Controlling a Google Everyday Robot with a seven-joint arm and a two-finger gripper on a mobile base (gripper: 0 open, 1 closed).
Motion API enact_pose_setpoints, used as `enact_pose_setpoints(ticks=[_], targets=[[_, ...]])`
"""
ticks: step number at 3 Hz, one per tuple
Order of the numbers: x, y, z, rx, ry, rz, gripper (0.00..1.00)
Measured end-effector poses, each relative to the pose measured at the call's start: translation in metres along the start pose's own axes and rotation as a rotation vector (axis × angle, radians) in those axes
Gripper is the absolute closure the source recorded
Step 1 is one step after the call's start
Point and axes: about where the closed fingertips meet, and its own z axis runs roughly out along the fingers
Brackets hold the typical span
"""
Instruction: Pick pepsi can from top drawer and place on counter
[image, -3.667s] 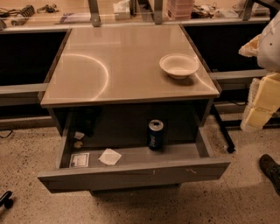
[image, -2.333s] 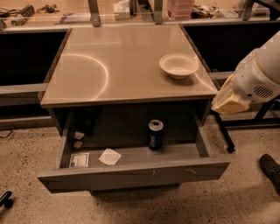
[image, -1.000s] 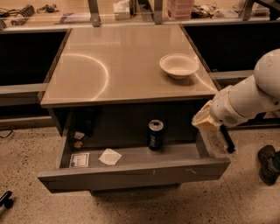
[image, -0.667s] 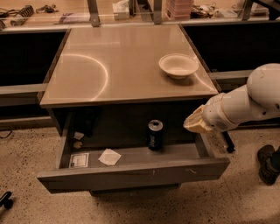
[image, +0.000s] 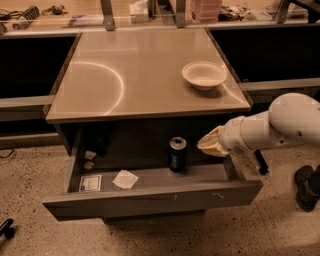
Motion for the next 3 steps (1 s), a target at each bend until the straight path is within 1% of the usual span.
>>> enact_pose_setpoints(ticks=[1,2,3], targets=[[0.004,-0.001,0.021,-0.005,-0.025,0.007,0.36],[0.005,-0.002,0.042,-0.014,-0.05,0.012,0.33],[0.0,-0.001,0.065,-0.031,-0.084,0.011,0.33]])
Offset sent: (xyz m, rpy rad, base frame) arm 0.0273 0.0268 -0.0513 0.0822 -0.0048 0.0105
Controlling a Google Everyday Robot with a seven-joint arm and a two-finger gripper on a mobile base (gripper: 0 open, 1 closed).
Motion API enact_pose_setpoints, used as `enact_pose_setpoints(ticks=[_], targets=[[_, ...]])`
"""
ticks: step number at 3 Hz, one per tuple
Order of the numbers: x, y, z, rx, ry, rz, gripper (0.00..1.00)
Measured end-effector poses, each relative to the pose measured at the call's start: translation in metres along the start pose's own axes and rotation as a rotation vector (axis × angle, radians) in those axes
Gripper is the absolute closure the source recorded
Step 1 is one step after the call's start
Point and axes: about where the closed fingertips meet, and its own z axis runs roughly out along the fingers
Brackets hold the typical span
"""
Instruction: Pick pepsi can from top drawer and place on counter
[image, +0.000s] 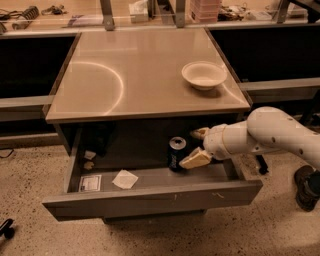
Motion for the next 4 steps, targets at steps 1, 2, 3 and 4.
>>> enact_pose_setpoints(ticks=[1,2,3,4], targets=[[-0.009,0.006,0.028,-0.041,-0.032,-0.01,0.33],[-0.017,0.014,0.052,-0.088,-0.055,-0.019,0.32],[-0.017,0.015,0.052,-0.089,-0.055,-0.019,0.51],[-0.018,0.016,0.052,-0.092,-0.054,-0.02,0.74]])
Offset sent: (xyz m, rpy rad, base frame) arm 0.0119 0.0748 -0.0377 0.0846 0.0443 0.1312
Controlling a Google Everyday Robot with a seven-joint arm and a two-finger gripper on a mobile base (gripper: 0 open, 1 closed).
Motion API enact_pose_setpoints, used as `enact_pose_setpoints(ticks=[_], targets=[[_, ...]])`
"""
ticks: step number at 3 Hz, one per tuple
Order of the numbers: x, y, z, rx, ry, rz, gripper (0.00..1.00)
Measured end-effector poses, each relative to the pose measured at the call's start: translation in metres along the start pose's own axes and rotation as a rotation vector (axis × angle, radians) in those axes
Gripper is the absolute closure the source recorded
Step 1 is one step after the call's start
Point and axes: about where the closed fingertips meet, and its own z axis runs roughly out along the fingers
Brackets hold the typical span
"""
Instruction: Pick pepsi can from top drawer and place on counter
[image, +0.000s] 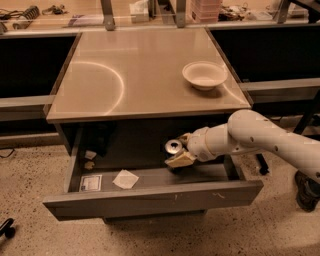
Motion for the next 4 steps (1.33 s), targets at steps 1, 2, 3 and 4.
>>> enact_pose_setpoints(ticks=[1,2,3,4], targets=[[-0.032,0.014,-0.011,-0.043,-0.013,-0.016,0.97],[-0.084,0.026,-0.029,-0.097,-0.017,-0.033,1.0],[-0.146,0.029,-0.053,-0.137,0.002,-0.066,1.0],[-0.238,0.005,-0.084,-0.084,-0.022,-0.181,1.0]])
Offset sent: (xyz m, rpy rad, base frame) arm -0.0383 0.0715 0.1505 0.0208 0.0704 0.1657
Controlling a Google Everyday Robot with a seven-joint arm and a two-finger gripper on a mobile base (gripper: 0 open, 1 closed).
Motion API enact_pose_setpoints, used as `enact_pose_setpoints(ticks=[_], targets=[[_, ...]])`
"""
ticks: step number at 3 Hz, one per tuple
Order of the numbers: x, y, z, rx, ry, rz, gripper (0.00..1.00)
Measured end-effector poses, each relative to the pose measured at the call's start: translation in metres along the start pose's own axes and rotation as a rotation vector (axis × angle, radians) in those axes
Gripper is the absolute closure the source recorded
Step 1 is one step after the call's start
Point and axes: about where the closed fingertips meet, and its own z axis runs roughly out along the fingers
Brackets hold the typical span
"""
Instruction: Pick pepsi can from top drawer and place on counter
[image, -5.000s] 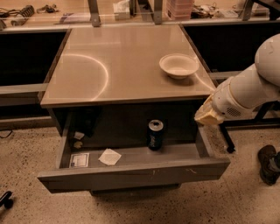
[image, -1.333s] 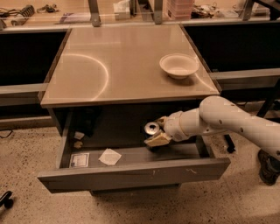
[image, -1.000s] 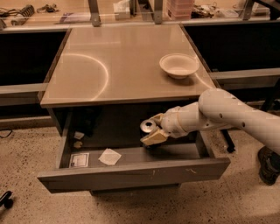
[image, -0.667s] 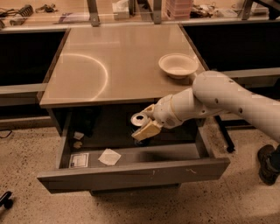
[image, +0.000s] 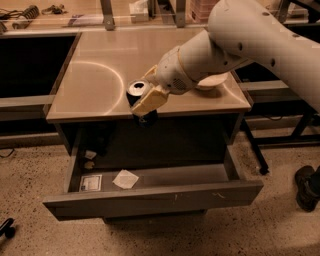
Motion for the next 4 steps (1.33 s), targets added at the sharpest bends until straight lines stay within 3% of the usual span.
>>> enact_pose_setpoints(ticks=[1,2,4], targets=[[0.0,0.0,0.0,-0.001,0.001,0.0,1.0],[-0.006,-0.025,0.002,0.028,0.019,0.019,1.0],[0.001,-0.11,0.009,0.108,0.028,0.079,1.0]])
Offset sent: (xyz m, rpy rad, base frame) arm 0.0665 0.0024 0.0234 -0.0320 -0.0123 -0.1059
